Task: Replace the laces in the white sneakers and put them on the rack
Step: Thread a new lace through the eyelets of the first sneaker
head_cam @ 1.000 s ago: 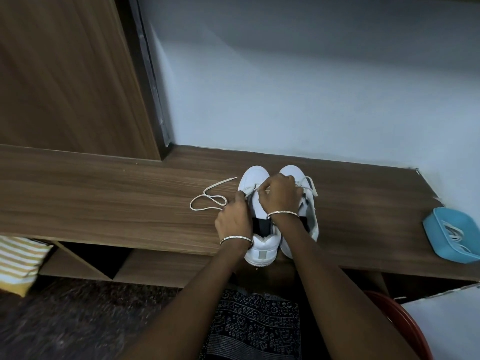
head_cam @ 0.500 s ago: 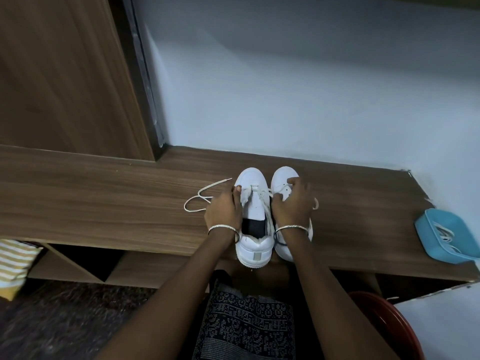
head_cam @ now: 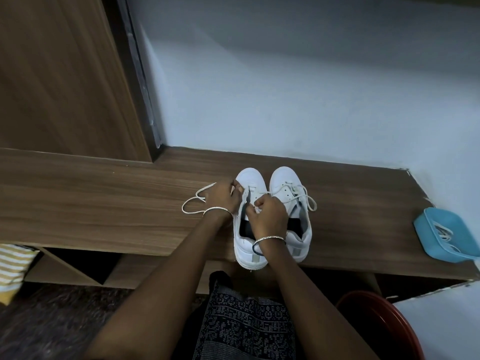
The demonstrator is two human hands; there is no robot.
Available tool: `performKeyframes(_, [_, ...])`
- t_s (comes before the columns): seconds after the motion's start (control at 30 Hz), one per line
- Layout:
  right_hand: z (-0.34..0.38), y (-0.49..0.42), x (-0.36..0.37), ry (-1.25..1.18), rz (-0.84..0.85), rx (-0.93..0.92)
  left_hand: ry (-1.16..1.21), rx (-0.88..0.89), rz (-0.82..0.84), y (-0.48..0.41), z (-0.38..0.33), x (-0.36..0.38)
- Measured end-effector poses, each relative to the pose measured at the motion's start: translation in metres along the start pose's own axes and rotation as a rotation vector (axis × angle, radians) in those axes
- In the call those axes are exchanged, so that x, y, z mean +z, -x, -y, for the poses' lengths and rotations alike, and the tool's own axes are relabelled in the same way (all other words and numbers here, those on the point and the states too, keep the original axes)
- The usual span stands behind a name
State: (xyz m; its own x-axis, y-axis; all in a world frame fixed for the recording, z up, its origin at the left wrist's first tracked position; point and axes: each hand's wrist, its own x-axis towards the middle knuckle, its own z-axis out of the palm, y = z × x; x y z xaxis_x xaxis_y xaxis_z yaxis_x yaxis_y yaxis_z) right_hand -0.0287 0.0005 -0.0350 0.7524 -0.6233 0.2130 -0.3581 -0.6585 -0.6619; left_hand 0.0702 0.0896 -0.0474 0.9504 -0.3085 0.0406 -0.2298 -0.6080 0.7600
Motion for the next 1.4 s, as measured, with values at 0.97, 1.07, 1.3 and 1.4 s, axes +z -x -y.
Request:
performKeyframes(0.97, [0.004,0.001,0.003,0.062,-0.003,0.036,0.746,-0.165,-0.058,0.017,0.0,-0.052])
performKeyframes(1.07, [0.004,0.001,0.003,0.07,-0.004,0.044,1.205,-0.223,-0.058,0.016,-0.016,-0.061])
performKeyframes(1.3, [0.001,0.0,0.006,0.066,-0.013,0.045,1.476,-0.406,-0.053,0.02,-0.012,-0.069])
performKeyframes(1.4, [0.0,0.0,0.007,0.061,-0.014,0.047,1.015,-0.358,-0.133,0.02,-0.003,-0.056])
